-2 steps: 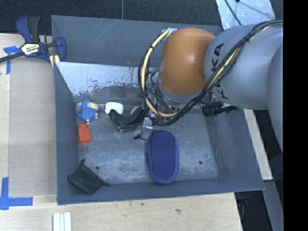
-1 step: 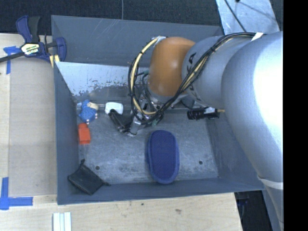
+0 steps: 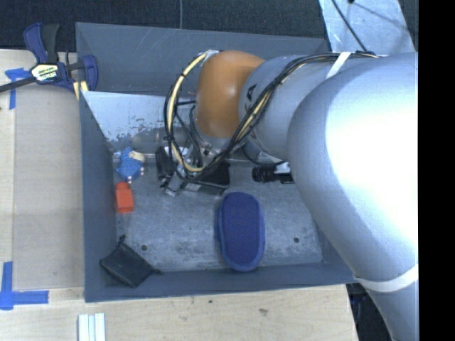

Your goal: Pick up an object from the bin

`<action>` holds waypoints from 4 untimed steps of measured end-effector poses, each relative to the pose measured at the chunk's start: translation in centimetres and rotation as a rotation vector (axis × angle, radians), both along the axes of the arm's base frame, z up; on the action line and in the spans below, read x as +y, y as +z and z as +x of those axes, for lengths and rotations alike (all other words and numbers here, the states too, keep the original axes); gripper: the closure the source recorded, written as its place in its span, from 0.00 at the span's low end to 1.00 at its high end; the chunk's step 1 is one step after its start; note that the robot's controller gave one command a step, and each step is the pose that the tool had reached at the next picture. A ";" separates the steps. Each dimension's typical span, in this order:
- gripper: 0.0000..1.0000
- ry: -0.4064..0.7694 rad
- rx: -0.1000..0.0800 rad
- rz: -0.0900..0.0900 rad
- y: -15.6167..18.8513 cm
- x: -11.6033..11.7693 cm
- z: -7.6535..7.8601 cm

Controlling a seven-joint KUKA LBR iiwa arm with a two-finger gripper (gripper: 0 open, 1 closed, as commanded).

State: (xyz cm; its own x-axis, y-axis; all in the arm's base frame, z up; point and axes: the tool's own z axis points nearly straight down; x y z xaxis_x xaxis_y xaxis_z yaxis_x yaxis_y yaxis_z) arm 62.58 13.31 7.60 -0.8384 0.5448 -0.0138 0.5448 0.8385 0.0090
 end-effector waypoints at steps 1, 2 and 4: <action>0.00 -0.007 0.002 0.001 2.2 0.9 -4.9; 1.00 -0.007 0.001 0.004 2.2 1.0 -4.8; 1.00 -0.001 0.017 0.000 14.4 2.3 -1.0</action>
Offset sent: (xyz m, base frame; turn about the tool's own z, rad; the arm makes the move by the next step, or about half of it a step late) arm -0.0517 0.0092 0.0177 0.0093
